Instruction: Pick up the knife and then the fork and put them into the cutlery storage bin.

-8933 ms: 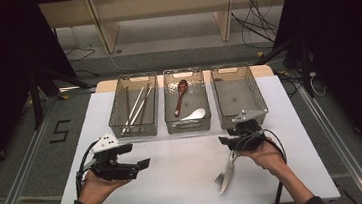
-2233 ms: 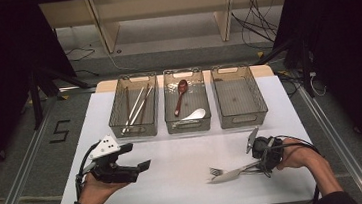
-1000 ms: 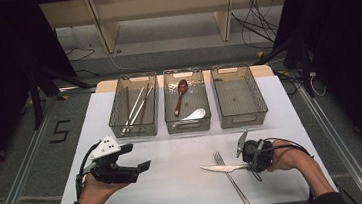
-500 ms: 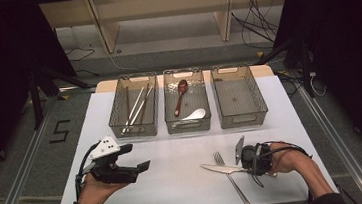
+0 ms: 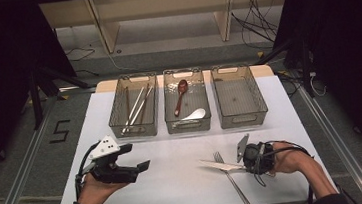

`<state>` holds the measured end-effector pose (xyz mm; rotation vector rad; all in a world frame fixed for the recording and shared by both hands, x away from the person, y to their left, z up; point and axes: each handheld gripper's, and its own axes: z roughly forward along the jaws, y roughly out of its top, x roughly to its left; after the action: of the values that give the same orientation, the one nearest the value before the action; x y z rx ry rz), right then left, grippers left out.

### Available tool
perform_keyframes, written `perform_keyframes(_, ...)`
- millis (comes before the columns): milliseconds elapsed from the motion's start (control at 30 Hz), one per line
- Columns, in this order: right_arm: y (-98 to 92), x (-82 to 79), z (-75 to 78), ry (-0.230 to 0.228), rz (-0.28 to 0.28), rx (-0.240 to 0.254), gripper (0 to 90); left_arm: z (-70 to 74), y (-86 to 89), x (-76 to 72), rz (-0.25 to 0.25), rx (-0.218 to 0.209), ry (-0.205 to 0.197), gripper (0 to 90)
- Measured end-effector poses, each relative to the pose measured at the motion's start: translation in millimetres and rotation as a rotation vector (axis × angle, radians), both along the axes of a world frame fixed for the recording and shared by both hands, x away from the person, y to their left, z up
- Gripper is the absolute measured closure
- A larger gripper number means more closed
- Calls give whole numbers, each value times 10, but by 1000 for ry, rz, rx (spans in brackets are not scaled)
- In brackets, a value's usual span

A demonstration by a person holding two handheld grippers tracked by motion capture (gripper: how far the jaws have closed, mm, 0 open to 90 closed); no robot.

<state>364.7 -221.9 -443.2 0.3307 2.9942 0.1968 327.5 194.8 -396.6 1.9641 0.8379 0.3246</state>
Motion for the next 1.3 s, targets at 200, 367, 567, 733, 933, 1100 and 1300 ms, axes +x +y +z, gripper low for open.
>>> perform_keyframes(200,-50,18,69,-25,-50,65,805,7,8,-4,4,-10,-12,158)
perform_keyframes(367,-128,45,164,-52,-101,148,804,18,31,-10,10,-29,-28,158)
perform_keyframes(567,-207,92,255,-88,-189,240,805,27,32,-18,8,-40,-40,158)
perform_keyframes(733,-245,132,320,-114,-262,304,805,33,42,-22,12,-47,-45,158)
perform_keyframes(933,-308,188,377,-145,-361,383,805,42,48,-29,14,-46,-55,157)
perform_keyframes(1100,-338,230,435,-143,-415,465,805,46,59,-30,22,-54,-63,157)
perform_keyframes(1300,-352,282,478,-170,-482,497,805,36,75,-28,28,-54,-63,157)
